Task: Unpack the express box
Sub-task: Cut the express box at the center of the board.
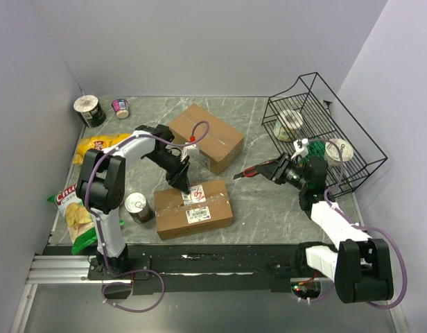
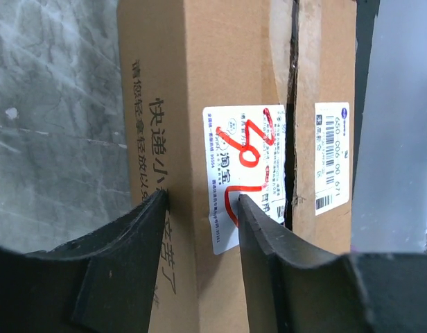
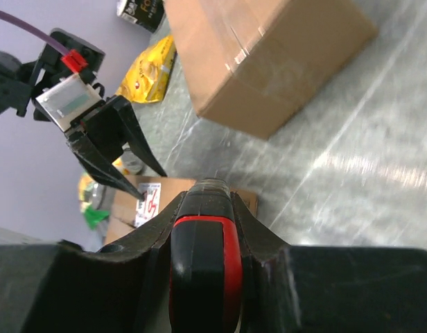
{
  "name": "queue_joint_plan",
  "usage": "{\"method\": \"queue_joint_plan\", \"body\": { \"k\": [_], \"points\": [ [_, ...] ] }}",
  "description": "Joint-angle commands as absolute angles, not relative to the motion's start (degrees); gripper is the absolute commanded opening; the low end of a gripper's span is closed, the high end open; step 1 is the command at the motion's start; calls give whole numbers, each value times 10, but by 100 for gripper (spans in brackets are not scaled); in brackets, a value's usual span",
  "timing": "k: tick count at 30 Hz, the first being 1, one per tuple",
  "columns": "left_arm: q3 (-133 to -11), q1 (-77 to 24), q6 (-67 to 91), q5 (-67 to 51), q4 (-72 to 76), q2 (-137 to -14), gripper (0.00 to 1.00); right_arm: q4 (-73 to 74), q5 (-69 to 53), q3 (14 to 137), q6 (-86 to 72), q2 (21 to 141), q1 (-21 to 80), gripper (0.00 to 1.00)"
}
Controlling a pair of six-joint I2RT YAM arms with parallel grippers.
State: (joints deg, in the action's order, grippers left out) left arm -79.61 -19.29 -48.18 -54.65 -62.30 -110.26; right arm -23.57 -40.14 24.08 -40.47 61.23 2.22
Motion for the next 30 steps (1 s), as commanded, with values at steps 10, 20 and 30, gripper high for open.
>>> {"method": "queue_joint_plan", "body": {
  "k": [10, 20, 30],
  "points": [
    [-769, -171, -364, -418, -541, -1106, 27, -302, -383, 250, -530, 652, 36, 0],
    [-780, -151, -353, -427, -547, -1085, 27, -306, -389, 306, -508, 713, 109, 0],
    [-779, -183, -370, -516, -577, -1063, 64, -292, -378, 322, -482, 722, 99, 0]
  ]
}}
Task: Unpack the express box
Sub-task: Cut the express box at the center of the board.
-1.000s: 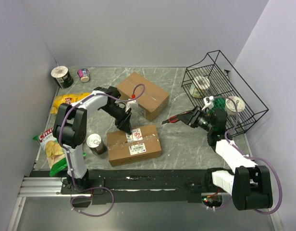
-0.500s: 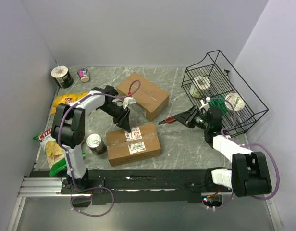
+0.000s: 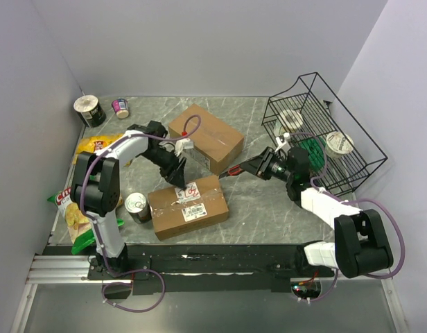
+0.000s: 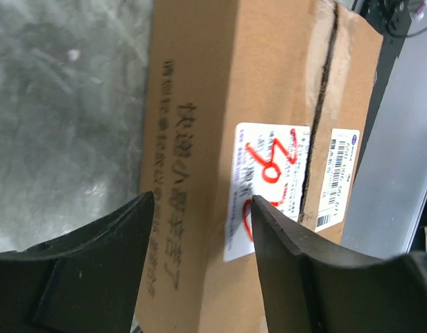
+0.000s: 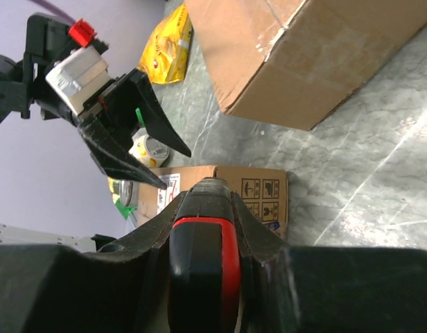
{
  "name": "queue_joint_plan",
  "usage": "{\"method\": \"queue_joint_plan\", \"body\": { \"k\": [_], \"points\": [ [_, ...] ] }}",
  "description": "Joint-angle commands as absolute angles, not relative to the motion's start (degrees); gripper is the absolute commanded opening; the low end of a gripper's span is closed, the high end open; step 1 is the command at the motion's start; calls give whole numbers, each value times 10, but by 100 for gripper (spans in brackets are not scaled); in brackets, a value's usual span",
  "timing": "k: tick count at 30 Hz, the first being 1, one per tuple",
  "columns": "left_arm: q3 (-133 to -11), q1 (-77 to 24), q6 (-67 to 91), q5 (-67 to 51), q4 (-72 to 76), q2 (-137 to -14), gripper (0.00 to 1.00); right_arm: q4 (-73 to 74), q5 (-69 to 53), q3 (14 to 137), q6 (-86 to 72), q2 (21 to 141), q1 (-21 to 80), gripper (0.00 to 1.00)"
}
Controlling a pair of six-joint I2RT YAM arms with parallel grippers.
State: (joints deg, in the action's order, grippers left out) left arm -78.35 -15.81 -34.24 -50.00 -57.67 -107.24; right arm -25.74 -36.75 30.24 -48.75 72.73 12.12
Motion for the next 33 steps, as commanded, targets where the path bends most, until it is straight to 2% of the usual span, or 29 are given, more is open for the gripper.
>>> {"method": "queue_joint_plan", "body": {
  "k": [1, 5, 15, 33],
  "points": [
    [-776, -188, -368, -524, -575, -1067, 64, -287, -378, 316, -478, 719, 96, 0],
    [-758, -203, -317, -503, -528, -1082, 61, -287, -386, 300, -475, 701, 94, 0],
    [-740, -202, -298, -479, -510, -1084, 48, -246, -394, 279, -455, 674, 93, 0],
    [-726, -203, -252, -430, -469, -1090, 38, -182, -417, 288, -471, 678, 92, 0]
  ]
}}
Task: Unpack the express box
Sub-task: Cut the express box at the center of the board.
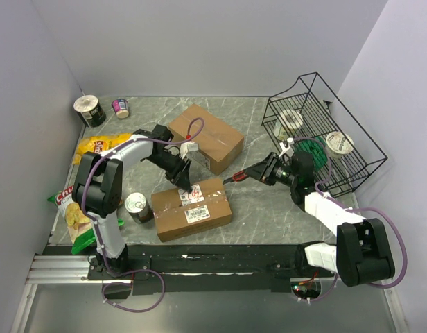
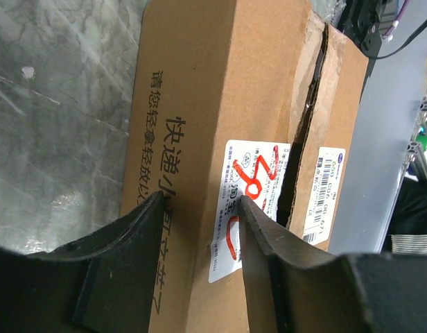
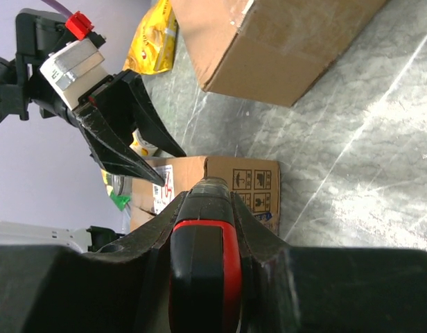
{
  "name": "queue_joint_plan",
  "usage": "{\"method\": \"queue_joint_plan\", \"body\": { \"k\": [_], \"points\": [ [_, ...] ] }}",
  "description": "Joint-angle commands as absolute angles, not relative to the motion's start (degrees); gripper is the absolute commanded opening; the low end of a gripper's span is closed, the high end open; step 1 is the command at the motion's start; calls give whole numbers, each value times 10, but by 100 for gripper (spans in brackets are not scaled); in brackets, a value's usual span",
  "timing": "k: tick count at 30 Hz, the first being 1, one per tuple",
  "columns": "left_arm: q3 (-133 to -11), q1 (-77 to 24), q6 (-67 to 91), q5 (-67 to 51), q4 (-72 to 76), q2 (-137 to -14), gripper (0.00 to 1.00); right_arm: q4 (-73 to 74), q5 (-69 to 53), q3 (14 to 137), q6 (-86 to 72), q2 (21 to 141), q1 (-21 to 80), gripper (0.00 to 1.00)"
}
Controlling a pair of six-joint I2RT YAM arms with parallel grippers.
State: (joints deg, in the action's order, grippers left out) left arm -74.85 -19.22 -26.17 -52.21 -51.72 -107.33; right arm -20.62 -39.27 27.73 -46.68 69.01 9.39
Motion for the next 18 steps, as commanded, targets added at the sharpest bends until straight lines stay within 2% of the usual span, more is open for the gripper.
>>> {"method": "queue_joint_plan", "body": {
  "k": [1, 5, 11, 14, 18],
  "points": [
    [-724, -202, -247, -424, -464, -1090, 37, -176, -420, 290, -472, 680, 91, 0],
    [-723, -202, -225, -404, -452, -1092, 24, -135, -434, 306, -472, 685, 89, 0],
    [-715, -202, -204, -383, -434, -1086, 9, -86, -438, 316, -475, 665, 85, 0],
    [-713, -201, -191, -362, -421, -1085, 4, -68, -432, 309, -474, 650, 85, 0],
    [-715, -195, -172, -345, -406, -1087, 1, -60, -430, 293, -474, 624, 85, 0]
  ]
}}
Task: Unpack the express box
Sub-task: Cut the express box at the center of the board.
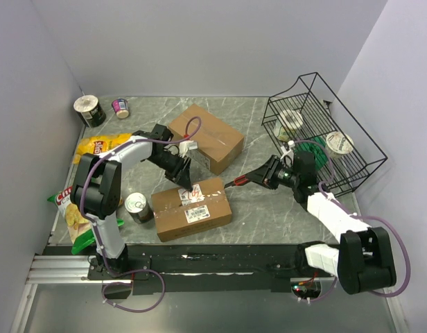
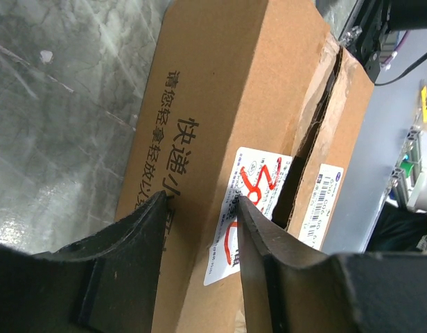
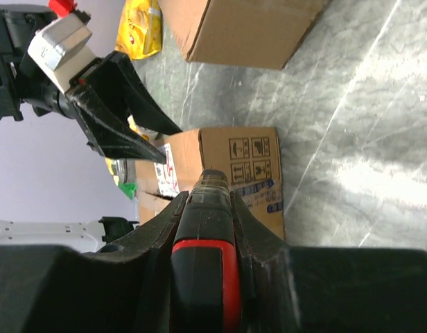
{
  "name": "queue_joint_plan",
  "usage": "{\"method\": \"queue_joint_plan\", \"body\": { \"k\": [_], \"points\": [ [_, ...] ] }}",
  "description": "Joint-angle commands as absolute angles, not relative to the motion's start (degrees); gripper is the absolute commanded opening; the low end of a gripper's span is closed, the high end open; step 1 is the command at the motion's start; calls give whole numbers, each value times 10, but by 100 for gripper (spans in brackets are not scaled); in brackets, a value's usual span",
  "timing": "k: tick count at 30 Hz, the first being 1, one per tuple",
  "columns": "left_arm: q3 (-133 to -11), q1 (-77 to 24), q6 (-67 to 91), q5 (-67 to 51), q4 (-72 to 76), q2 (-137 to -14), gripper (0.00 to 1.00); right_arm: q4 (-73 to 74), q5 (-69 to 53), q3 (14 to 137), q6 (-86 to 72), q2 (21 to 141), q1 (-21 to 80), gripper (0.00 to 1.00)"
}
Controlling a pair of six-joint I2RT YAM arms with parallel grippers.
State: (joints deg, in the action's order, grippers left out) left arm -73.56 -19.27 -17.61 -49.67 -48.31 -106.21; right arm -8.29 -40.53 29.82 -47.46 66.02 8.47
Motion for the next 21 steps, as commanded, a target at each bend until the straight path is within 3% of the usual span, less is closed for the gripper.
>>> {"method": "queue_joint_plan", "body": {
  "k": [1, 21],
  "points": [
    [-716, -193, -169, -339, -403, -1090, 1, -54, -429, 291, -473, 619, 85, 0],
    [-744, -173, -152, -253, -374, -1096, 1, 42, -429, 289, -436, 536, 83, 0]
  ]
}}
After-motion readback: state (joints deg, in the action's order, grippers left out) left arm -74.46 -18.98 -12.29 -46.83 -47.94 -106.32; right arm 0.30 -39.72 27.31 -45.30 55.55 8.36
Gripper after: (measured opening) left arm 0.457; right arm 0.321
